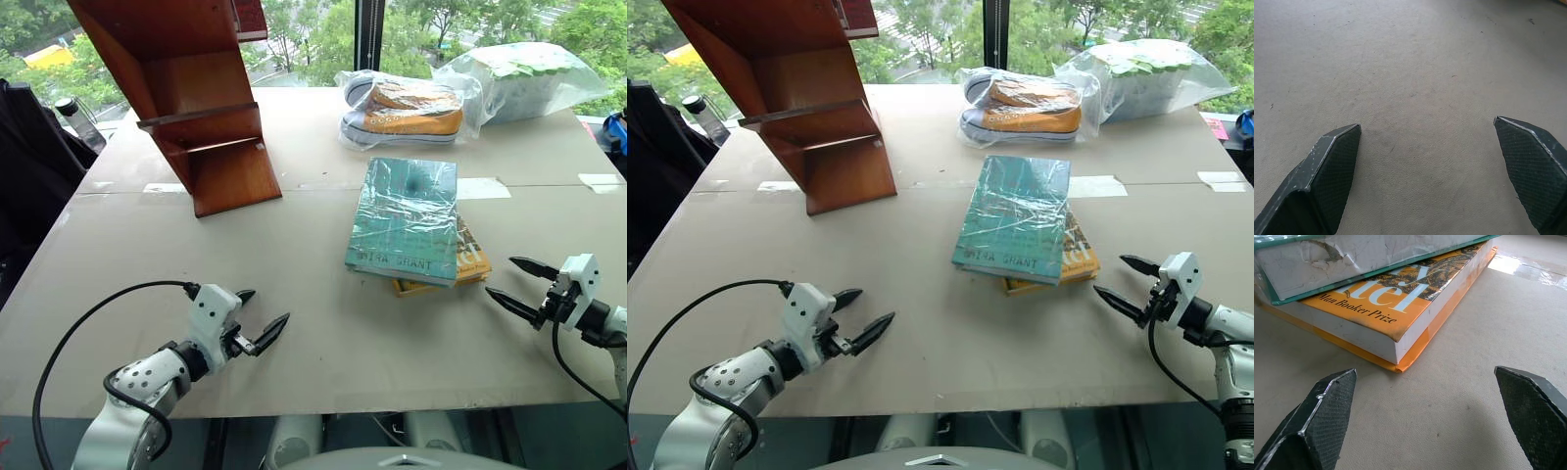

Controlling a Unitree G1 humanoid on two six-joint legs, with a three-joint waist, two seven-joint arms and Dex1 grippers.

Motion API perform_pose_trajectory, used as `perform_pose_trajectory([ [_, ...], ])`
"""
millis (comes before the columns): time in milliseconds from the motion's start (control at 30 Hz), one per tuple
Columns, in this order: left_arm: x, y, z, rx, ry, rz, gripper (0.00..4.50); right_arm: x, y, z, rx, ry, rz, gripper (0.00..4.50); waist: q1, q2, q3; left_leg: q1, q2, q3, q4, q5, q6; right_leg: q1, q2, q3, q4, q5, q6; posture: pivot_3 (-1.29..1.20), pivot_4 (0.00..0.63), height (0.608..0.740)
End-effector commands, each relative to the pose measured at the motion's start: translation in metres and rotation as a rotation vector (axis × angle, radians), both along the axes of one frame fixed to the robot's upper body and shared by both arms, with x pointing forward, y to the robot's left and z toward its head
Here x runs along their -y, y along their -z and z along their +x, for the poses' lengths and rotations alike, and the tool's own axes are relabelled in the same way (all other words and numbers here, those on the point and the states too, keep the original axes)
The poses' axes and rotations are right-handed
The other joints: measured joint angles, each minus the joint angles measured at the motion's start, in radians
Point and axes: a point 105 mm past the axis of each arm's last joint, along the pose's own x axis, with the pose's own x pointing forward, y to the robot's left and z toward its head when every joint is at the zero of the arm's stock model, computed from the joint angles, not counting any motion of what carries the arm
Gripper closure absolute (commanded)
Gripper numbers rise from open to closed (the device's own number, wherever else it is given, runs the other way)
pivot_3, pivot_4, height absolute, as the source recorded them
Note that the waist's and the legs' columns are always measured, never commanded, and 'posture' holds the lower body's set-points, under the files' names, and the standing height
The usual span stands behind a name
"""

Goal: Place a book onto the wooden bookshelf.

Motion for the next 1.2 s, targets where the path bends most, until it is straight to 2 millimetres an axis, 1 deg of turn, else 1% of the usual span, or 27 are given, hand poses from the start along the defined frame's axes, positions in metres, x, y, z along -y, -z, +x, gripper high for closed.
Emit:
perform_pose_trajectory([
  [33,0.0,-0.007,0.001,0.031,0.005,-0.014,0.02,0.008,-0.014,-0.002,0.038,-0.005,-0.01,0.0,0.0,0.0,0.0,0.0,0.0,0.0,0.0,0.0,0.0,0.0,0.0,0.0,0.0,0.0,0.0,0.0,0.15,0.693],
  [133,0.002,-0.013,0.006,0.065,0.0,-0.034,0.02,0.011,-0.013,-0.005,0.026,-0.011,-0.016,0.0,0.0,-0.001,0.0,0.0,0.0,0.0,0.0,0.0,0.0,0.0,0.0,0.0,0.0,0.0,0.0,0.0,0.15,0.693],
  [300,0.009,-0.018,0.007,0.081,0.02,-0.066,0.02,0.011,-0.013,-0.006,0.029,-0.008,-0.013,0.0,0.001,-0.001,0.001,-0.001,0.0,0.0,0.0,0.0,0.0,0.0,0.0,-0.001,0.0,0.0,0.0,0.0,0.15,0.693],
  [567,0.02,-0.023,0.015,0.09,0.064,-0.091,0.02,0.013,-0.015,-0.008,0.046,0.006,-0.015,0.0,0.001,-0.001,0.001,-0.001,0.0,0.001,0.001,0.0,0.0,0.0,0.0,-0.001,0.0,0.0,0.0,0.0,0.15,0.693],
  [733,0.029,-0.033,0.025,0.107,0.114,-0.104,0.02,0.014,-0.02,-0.009,0.069,0.014,-0.013,0.0,0.002,-0.001,0.001,-0.001,0.0,0.001,0.001,0.0,0.0,0.0,0.001,-0.001,0.0,0.0,0.0,0.0,0.15,0.693],
  [867,0.034,-0.04,0.036,0.105,0.137,-0.152,0.02,0.01,-0.027,-0.014,0.086,-0.002,-0.012,0.0,0.002,-0.001,0.001,-0.001,0.0,0.001,0.001,0.0,0.0,0.0,0.001,-0.001,0.001,0.0,0.0,0.0,0.15,0.693],
  [933,0.038,-0.04,0.046,0.062,0.144,-0.2,0.02,0.005,-0.035,-0.021,0.093,-0.033,-0.01,0.0,0.003,-0.001,0.0,-0.001,0.0,0.001,0.001,0.0,0.0,0.001,0.002,-0.001,0.001,0.0,0.0,0.0,0.15,0.693],
  [1000,0.046,-0.043,0.056,-0.001,0.171,-0.277,0.02,-0.003,-0.049,-0.029,0.106,-0.067,0.007,0.0,0.006,-0.001,0.0,-0.001,-0.001,0.0,0.002,0.0,0.0,0.001,0.002,-0.001,0.002,0.0,0.0,0.0,0.15,0.693],
  [1100,0.063,-0.056,0.072,-0.104,0.2,-0.475,0.02,-0.016,-0.068,-0.04,0.137,-0.115,0.004,0.0,0.004,-0.002,0.001,-0.001,-0.001,0.0,0.003,0.0,0.0,0.001,0.002,-0.001,0.002,0.0,0.0,0.0,0.15,0.693],
  [1200,0.079,-0.066,0.08,-0.231,0.259,-0.621,0.02,-0.028,-0.086,-0.046,0.161,-0.148,0.025,0.0,0.0,-0.006,0.002,0.0,-0.001,-0.002,0.005,0.0,0.0,0.003,0.002,-0.002,0.002,0.0,0.0,0.0,0.15,0.693],
])
